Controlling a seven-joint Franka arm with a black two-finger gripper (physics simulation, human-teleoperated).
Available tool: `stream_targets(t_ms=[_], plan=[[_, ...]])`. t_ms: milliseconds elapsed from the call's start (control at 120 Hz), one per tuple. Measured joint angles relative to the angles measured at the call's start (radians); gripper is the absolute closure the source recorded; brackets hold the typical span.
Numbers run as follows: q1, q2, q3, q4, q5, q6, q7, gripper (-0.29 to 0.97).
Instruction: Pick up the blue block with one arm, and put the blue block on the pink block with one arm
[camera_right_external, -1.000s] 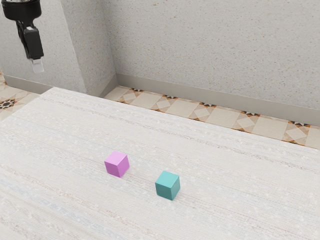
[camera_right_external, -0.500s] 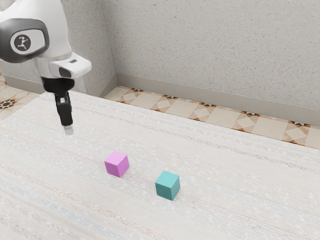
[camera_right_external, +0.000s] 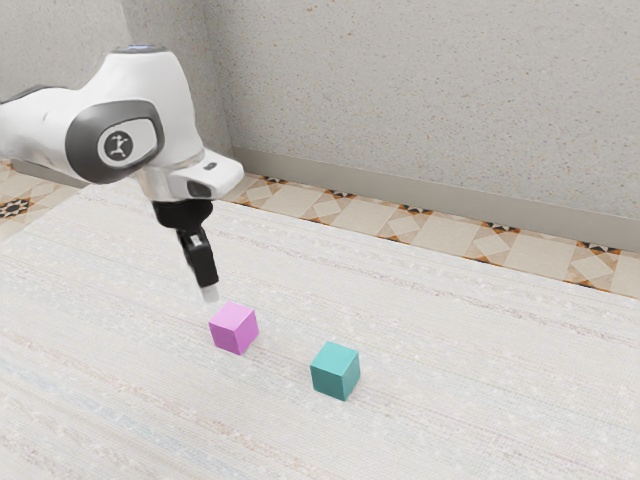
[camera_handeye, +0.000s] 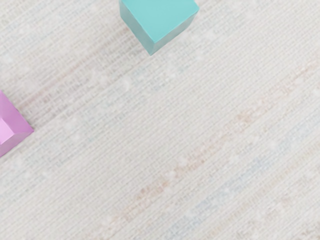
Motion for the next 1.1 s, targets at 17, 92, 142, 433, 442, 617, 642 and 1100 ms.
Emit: stream_targets(t_ms=[17,92,142,433,442,617,642,1100], plan=[[-0.008,-0.007,0.0,0.001,-0.002,0.003,-0.007,0.03],[-0.028,-0.049,0.0,0.017,-0.011,0.014,-0.034,0.03],[-0.056,-0.074,0.0,0.032,-0.015,0.02,-0.052,0.02],[-0.127,-0.154,0.0,0.044,-0.022,0.04,-0.18,0.01],[-0.127,-0.157,0.0,0.044,-0.023,0.041,-0.184,0.01],[-0.138,-0.197,0.0,0.044,-0.042,0.072,-0.272,0.01],[-0.144,-0.199,0.0,0.043,-0.045,0.076,-0.286,0.01],[-0.219,-0.281,0.0,-0.043,-0.115,0.247,-0.505,0.0]])
